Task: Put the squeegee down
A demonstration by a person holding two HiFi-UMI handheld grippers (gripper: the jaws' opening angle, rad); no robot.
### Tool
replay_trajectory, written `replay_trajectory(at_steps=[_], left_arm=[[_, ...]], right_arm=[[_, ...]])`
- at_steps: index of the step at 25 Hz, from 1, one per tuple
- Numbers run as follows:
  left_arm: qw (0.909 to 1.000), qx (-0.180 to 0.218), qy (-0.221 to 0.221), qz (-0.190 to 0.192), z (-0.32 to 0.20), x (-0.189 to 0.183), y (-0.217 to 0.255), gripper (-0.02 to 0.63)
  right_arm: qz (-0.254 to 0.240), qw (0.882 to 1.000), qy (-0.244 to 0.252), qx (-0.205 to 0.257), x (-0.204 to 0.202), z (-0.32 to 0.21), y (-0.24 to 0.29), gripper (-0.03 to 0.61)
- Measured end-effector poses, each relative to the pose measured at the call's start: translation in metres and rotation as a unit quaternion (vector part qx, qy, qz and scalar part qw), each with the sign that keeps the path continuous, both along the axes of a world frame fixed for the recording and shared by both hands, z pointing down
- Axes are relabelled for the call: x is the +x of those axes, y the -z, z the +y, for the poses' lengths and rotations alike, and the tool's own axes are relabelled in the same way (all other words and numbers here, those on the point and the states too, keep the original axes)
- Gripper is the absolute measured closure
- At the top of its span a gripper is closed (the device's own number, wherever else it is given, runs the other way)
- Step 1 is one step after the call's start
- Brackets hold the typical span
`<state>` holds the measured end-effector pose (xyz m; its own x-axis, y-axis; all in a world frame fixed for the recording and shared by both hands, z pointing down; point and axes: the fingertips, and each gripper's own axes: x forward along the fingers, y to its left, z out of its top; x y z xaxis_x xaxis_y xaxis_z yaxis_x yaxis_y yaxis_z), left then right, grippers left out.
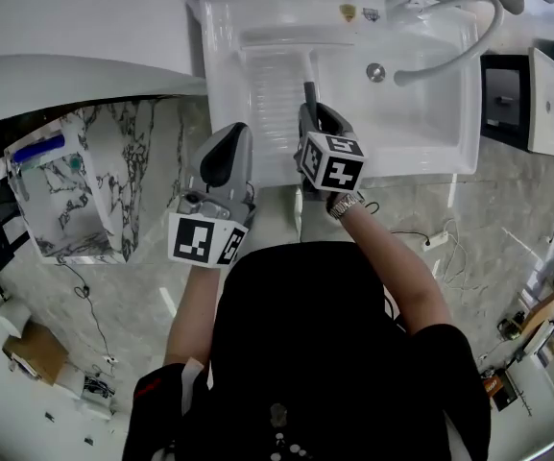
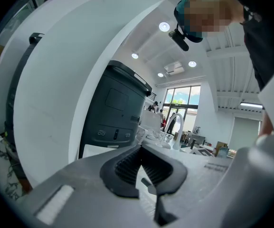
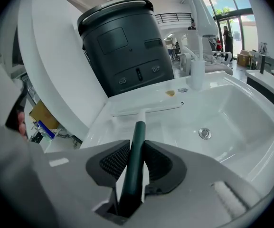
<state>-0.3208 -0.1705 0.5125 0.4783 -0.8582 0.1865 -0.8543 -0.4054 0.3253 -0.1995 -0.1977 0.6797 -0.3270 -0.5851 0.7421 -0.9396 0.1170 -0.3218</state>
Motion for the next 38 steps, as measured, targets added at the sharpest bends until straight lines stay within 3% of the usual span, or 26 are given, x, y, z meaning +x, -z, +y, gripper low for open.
replay_trajectory(at_steps=[15,25,34,38], left_arm=[[0.9998,-0.019,0.003,0.003,0.0,-0.005,-0.013,0.612],[0.9996,-0.027,0.004,0.001,0.001,-0.002,-0.018,0.612],[0.9996,-0.028,0.006,-0.003,0.004,0.003,-0.018,0.612],[0.9996,-0.027,0.005,-0.005,0.007,0.007,-0.017,0.612]], right_arm=[[0.032,0.999,-0.009,-0.021,-0.007,-0.023,-0.036,0.478],[0.057,0.998,0.022,-0.03,-0.002,-0.017,-0.056,0.476],[0.04,0.997,0.039,-0.049,-0.004,-0.012,-0.065,0.471],[0.026,0.997,0.049,-0.046,-0.007,-0.01,-0.062,0.44]])
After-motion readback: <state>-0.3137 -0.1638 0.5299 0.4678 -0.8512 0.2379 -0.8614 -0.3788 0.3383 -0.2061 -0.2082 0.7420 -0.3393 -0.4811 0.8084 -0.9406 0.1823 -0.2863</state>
